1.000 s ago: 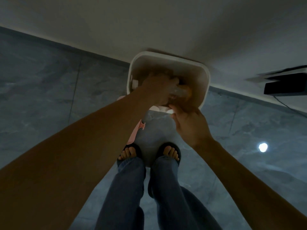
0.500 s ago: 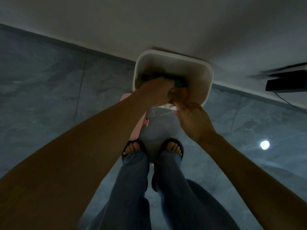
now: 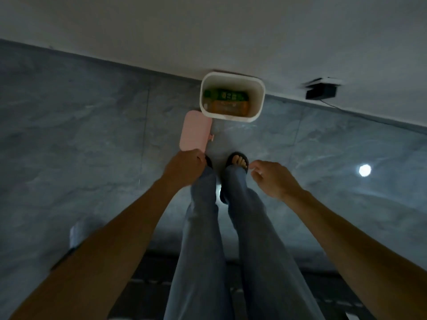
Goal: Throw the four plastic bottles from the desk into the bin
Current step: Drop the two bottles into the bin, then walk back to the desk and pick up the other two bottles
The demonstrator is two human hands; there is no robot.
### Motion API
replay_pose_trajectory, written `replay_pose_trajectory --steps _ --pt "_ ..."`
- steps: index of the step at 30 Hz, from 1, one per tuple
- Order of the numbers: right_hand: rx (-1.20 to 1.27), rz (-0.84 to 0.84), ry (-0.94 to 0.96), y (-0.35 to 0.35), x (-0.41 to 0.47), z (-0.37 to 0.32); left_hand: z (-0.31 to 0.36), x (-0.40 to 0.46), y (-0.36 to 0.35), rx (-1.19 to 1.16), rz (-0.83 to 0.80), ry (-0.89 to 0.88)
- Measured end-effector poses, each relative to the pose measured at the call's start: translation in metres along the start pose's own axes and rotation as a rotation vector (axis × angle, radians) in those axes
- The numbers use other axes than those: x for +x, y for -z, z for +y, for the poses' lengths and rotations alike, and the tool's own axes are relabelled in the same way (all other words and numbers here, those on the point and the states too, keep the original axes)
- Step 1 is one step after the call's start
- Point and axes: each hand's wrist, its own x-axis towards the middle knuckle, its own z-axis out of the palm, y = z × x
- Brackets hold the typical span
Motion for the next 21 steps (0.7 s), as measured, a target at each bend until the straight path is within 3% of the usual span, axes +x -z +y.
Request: replay_pose_trajectory --steps 10,18,21 --pt "0.013 -0.148 -0.156 0.041 -0.183 -0.025 0.005 -0.209 0.023 -0.067 -0.063 0.191" --pt "-0.047 -0.162 -0.154 0.075 -0.265 -0.025 0.017 -0.298 0.029 -0.107 -0.017 0.239" --pt "-0.112 -0.180 -0.129 0.088 -0.276 -0.019 0.023 -0.319 0.020 -0.218 0.076 0.378"
